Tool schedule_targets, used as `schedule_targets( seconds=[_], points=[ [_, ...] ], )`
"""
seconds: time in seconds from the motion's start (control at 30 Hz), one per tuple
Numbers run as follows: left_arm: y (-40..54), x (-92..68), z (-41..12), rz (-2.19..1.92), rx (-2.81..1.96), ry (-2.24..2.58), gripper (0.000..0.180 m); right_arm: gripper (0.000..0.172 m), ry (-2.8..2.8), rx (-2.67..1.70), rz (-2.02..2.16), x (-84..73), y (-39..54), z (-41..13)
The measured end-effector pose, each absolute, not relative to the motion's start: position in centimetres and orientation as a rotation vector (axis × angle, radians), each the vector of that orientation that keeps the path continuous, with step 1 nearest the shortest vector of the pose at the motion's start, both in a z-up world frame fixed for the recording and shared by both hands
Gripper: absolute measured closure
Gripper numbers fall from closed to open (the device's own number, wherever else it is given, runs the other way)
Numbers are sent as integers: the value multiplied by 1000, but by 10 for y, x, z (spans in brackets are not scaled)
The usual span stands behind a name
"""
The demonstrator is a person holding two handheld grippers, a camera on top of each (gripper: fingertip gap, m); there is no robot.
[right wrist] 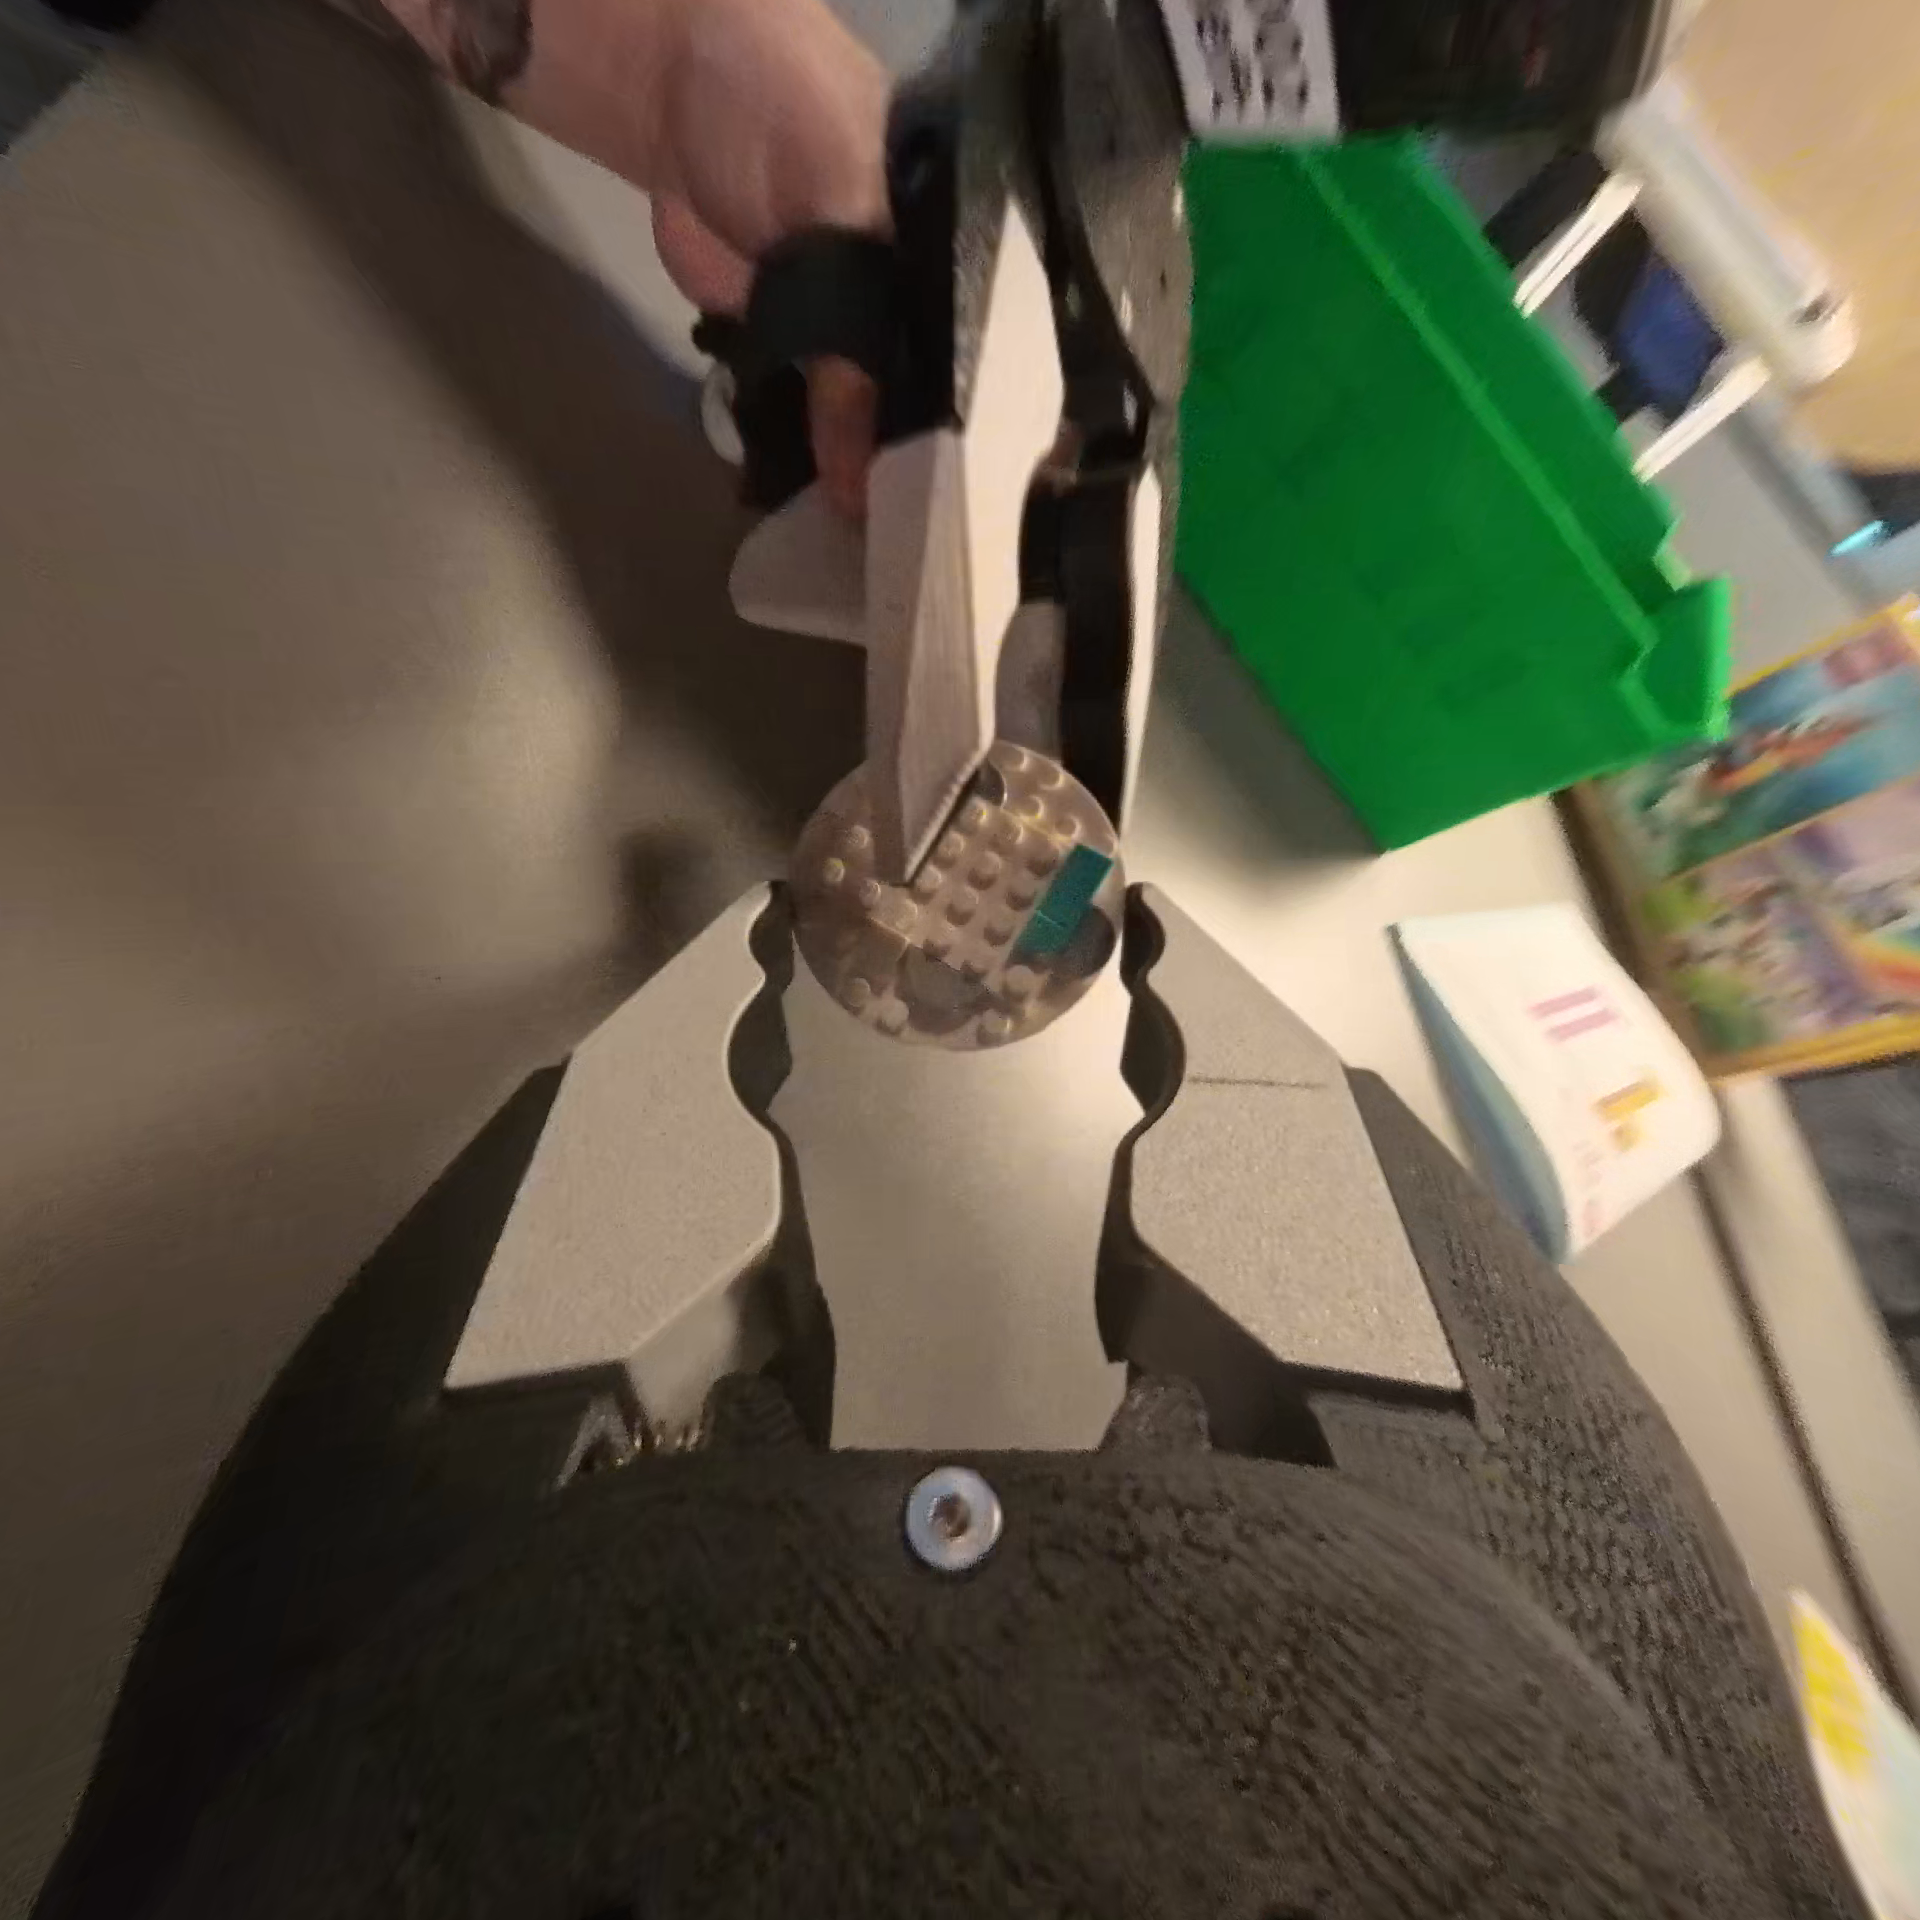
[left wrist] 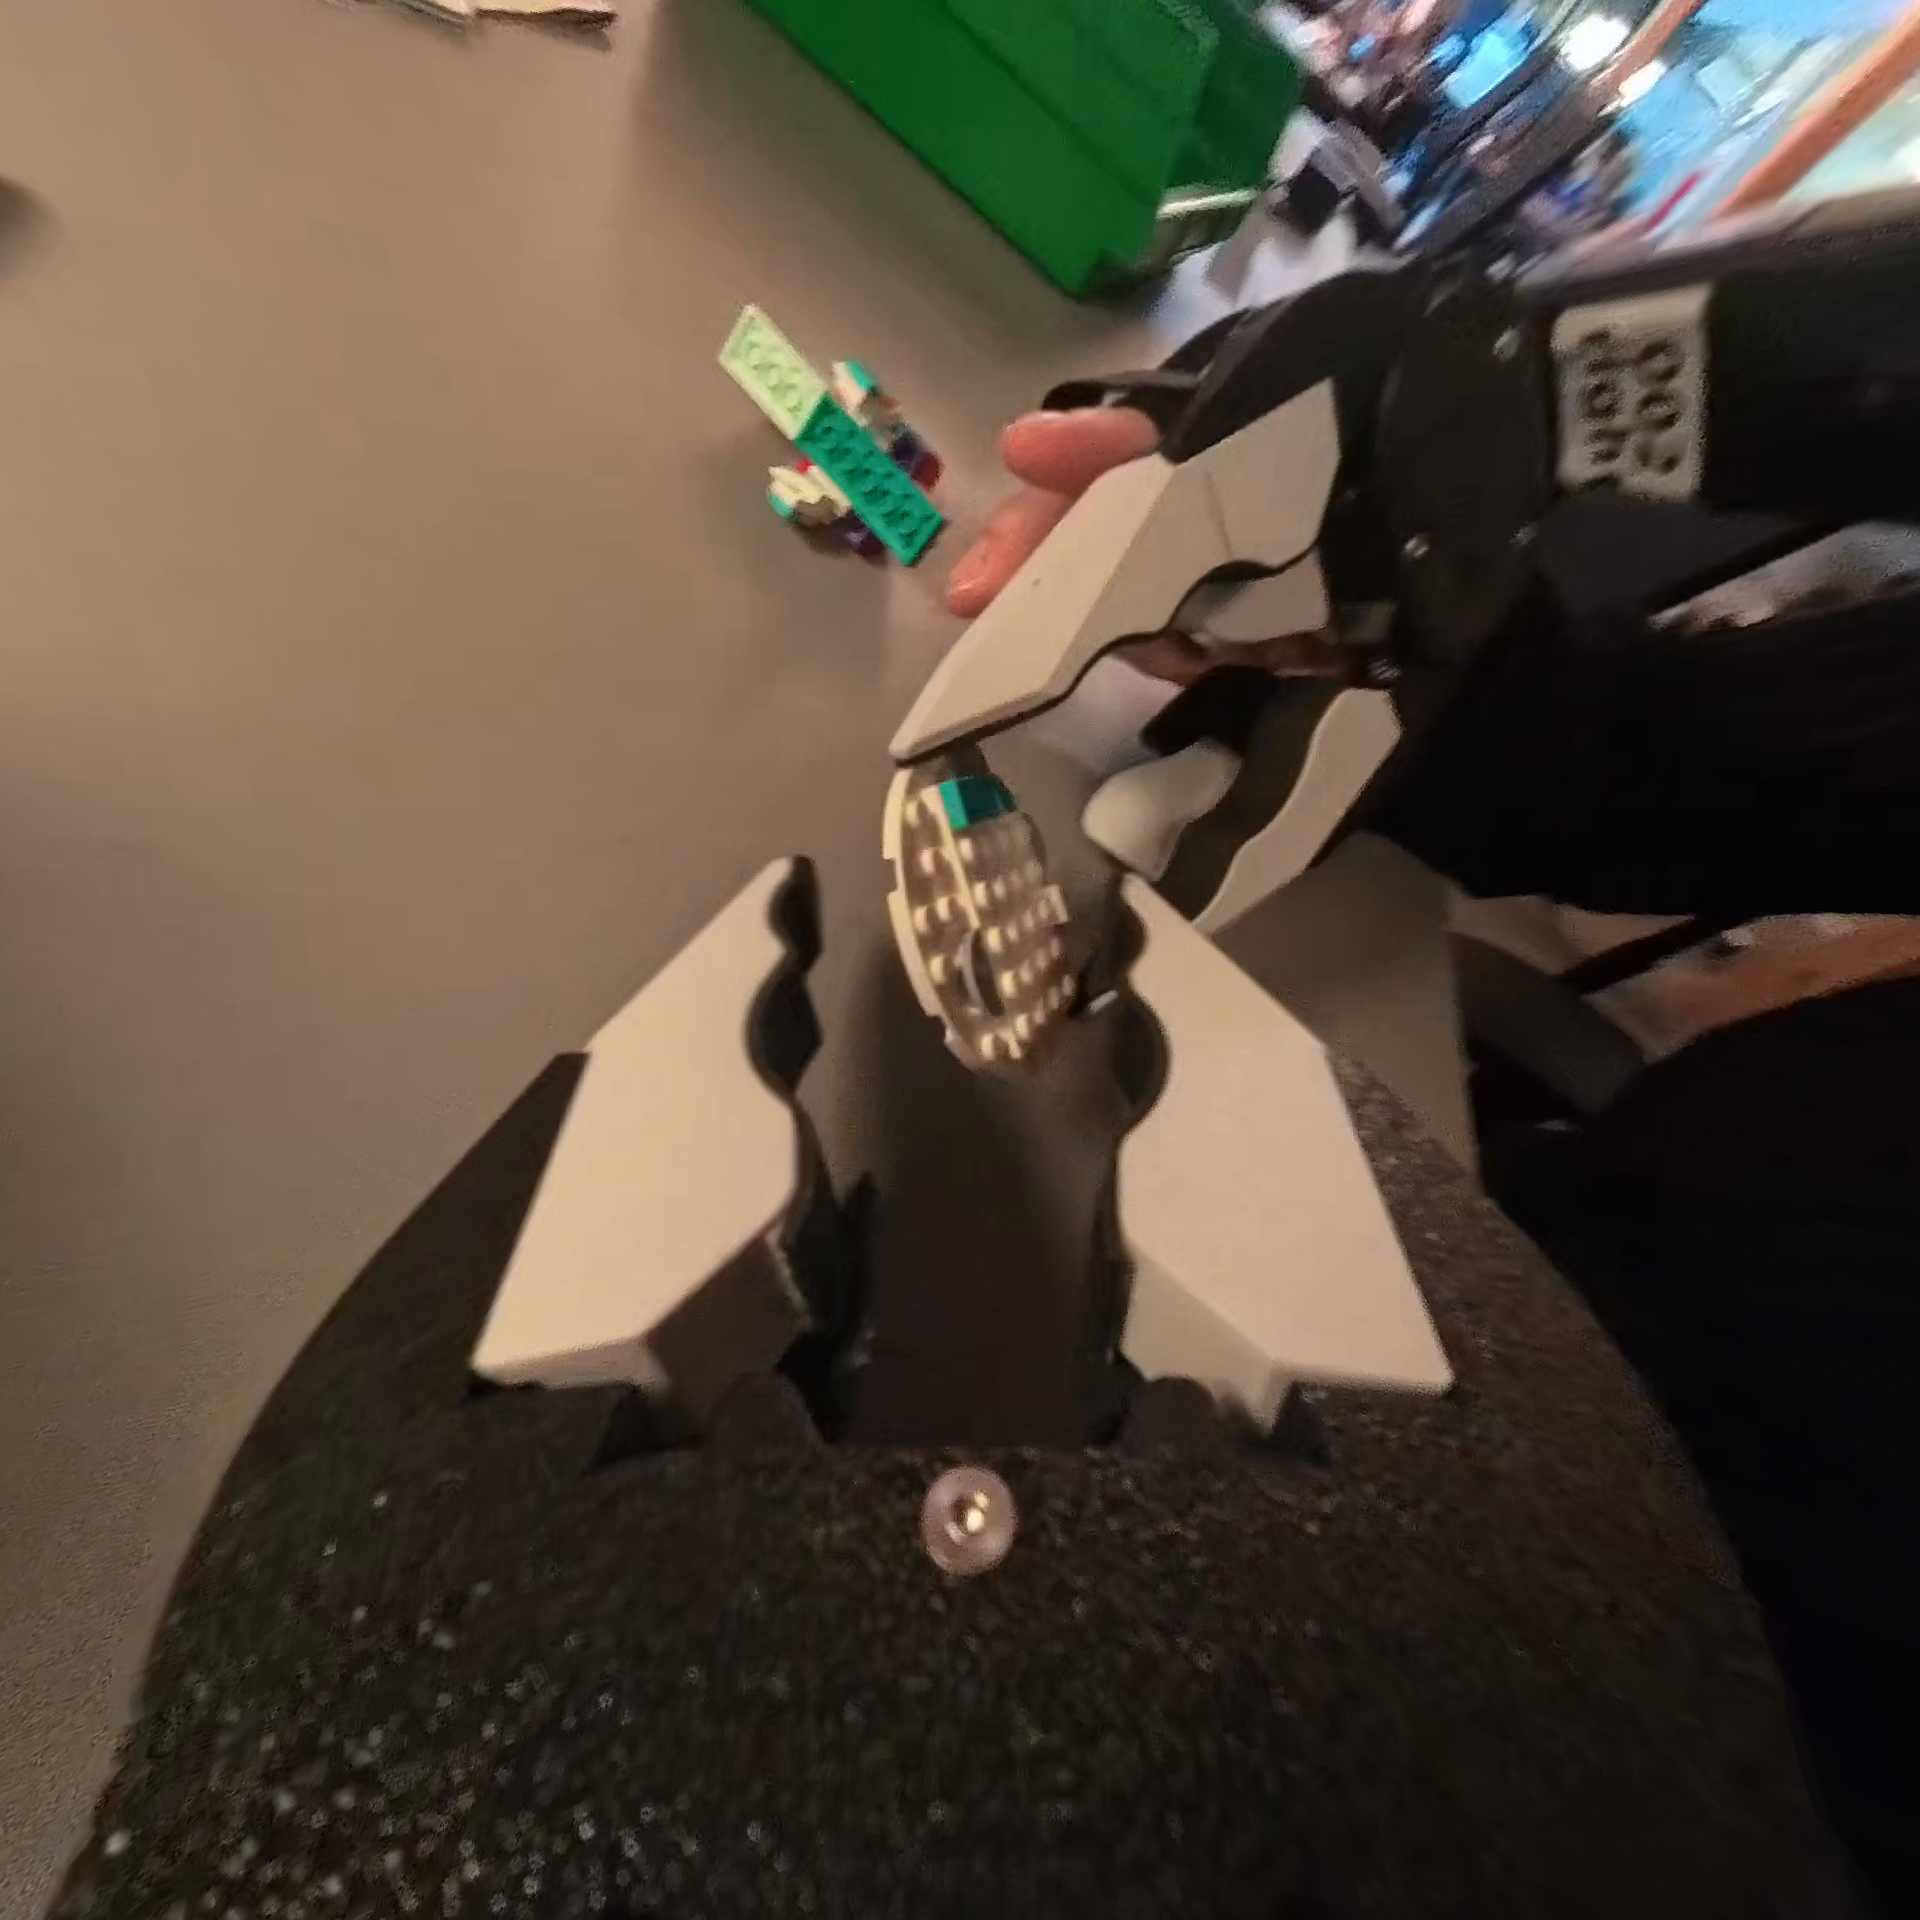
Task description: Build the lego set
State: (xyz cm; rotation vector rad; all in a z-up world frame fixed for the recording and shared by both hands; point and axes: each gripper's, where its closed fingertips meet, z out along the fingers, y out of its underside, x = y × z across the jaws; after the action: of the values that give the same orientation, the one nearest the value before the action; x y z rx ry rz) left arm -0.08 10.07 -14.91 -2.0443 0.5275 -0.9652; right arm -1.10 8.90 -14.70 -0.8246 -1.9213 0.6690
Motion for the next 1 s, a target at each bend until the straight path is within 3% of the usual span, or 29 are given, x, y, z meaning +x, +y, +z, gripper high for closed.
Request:
schedule_targets(
  seconds=[0.1,0.17,0.3,0.43,1.0],
  points=[
    [93,7,-142,-1111,-2005,542,169,110,-1877,-762,637,-12,89,-137],
    [95,5,-146,-1089,-2030,522,175,113,-1863,-764,646,-12,90,-136],
    [107,-7,-151,-933,-2059,469,175,123,-1734,-887,761,-14,100,-117],
    [114,-15,-154,-858,-2085,404,176,159,-1669,-883,502,-21,117,-120],
    [117,-22,-158,-641,-2105,473,176,167,-1640,-955,340,-32,117,-126]
  ],
)
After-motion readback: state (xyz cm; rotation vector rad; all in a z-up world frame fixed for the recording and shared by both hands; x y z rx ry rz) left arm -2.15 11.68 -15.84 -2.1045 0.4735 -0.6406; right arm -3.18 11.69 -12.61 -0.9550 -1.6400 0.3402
